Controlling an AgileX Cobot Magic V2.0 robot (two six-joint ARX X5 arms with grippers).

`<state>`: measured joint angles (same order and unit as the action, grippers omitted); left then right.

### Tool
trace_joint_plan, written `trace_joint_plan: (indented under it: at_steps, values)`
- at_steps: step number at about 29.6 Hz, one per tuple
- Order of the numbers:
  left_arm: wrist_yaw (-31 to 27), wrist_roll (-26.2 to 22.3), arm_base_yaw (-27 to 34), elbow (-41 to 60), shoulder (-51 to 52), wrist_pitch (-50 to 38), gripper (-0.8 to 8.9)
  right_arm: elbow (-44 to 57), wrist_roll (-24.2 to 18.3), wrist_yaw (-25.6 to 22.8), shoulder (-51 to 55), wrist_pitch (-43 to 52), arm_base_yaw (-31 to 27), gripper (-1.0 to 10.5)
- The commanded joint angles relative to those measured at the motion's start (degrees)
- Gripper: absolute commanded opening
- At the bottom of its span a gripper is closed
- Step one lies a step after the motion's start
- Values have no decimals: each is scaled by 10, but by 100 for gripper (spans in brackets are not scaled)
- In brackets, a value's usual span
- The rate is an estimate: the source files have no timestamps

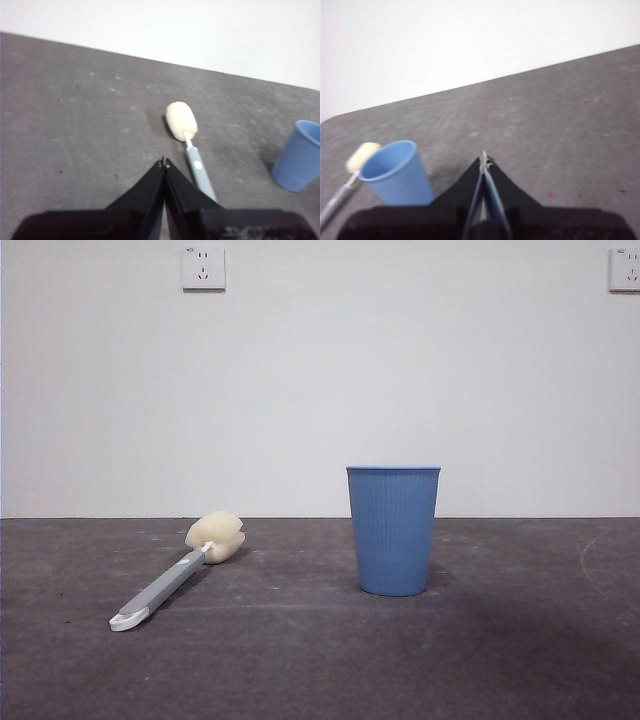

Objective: Pick up the cup brush,pick up the cup,insert the brush into the cup,clean the cup,put the cup brush back,put the cup back to the fixed position on the table

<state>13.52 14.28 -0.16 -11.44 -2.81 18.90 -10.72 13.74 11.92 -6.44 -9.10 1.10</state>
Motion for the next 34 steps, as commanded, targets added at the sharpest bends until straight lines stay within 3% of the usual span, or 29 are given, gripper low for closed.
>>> trace_joint_plan:
  at_steps: [1,5,17,24,31,32,33,34]
  values:
    - [21,24,1,-43,-18,26,-6,-40,9,26,-41,-13,2,-11]
    - [41,20,1,-113,-55,83,-6,-114,2,83,-115,-63,2,-11]
    - [157,-70,1,-292,-226,281,-6,-355,-130,234,-321,-322,7,-11]
    - [155,-134,1,-334,-282,362,-6,-417,-212,242,-381,-444,14,-11]
    - [155,-145,1,-336,-288,374,6,-417,-217,242,-389,-454,17,8]
    - [155,-143,1,-337,-289,373,79,-417,-217,241,-389,-454,17,72]
    - [155,-142,1,-337,-289,373,240,-417,-216,242,-389,-454,17,201]
    - [155,-140,1,-337,-289,373,489,-417,-210,242,-389,-454,17,386]
